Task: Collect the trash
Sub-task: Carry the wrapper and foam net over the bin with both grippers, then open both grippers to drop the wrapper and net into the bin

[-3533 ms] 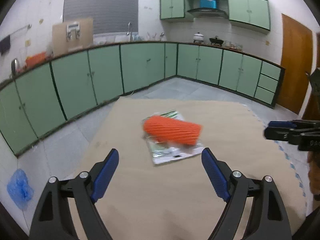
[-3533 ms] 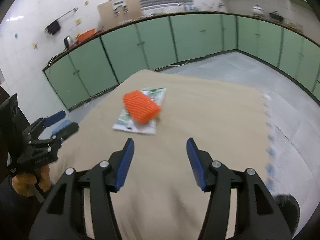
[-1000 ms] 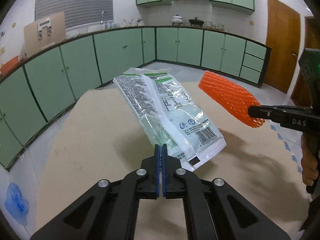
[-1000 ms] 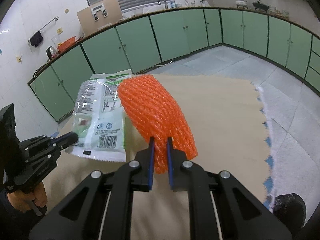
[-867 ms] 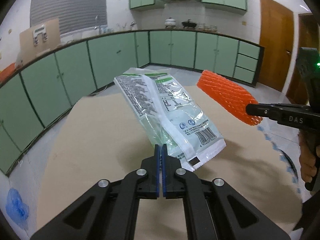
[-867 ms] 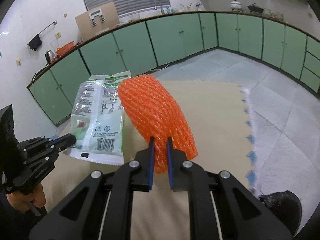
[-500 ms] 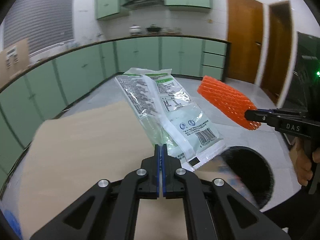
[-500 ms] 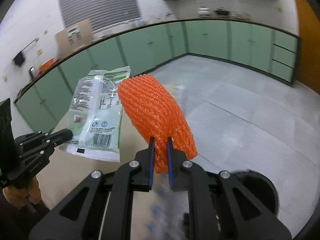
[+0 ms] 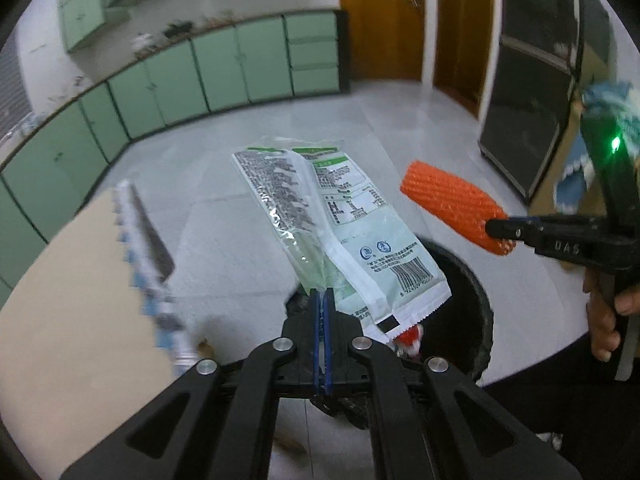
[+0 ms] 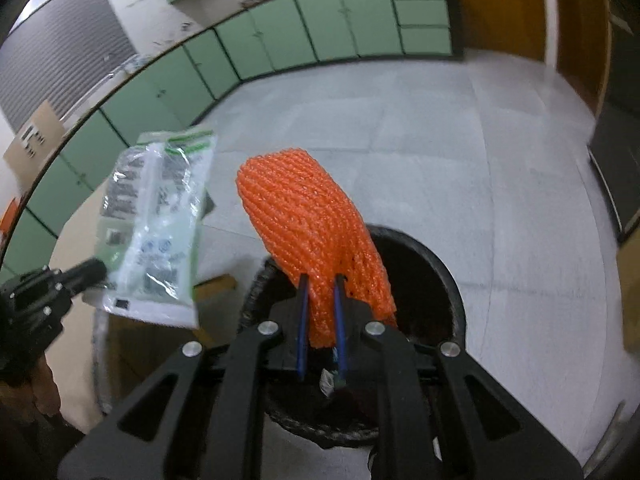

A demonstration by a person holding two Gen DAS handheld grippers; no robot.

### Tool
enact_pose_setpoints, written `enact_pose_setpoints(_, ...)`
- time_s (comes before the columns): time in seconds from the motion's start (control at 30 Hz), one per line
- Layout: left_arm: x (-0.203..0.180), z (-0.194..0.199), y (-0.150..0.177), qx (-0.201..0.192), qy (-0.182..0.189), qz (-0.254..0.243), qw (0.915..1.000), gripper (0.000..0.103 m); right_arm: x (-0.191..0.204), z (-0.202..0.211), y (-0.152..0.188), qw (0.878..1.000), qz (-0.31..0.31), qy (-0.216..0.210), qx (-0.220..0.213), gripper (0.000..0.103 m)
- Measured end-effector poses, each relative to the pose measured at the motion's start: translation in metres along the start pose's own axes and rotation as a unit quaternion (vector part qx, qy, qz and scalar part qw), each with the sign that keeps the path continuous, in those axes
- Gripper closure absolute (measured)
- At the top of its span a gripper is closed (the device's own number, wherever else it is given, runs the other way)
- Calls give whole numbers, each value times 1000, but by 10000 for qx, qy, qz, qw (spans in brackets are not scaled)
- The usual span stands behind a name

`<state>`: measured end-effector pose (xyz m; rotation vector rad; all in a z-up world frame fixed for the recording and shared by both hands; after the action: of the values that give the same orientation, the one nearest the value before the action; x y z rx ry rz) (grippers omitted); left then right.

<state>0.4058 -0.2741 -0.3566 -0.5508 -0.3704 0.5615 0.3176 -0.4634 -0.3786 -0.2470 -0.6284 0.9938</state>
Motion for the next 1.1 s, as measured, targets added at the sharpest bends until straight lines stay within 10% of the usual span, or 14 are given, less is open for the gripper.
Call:
enact_pose_setpoints(0.37, -70, -86, 6, 1267, 371, -823, 9878, 100, -34, -51, 7, 9964, -411, 316, 667, 88)
enact_pose_setpoints(0.5, -81, -111, 24, 1659, 384, -1054, 9797, 93, -40, -49, 5, 9963, -374, 531, 565, 56)
enact_pose_setpoints(1.1, -61, -66, 21, 1361, 3, -654, 9885, 58, -37, -21, 8, 9971, -462, 545, 256, 56)
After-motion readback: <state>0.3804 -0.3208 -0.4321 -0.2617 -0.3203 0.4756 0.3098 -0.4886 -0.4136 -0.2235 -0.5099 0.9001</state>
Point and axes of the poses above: each gripper's, at about its wrist camera, not at the fingertips, and z roughly against the way its jaws point, x to its left, y to its underside, the point moved 6 cm from there along -z, roughly the way its jaws point, and after that the axes turned 11 degrees about -z, right-handed, at the moved point
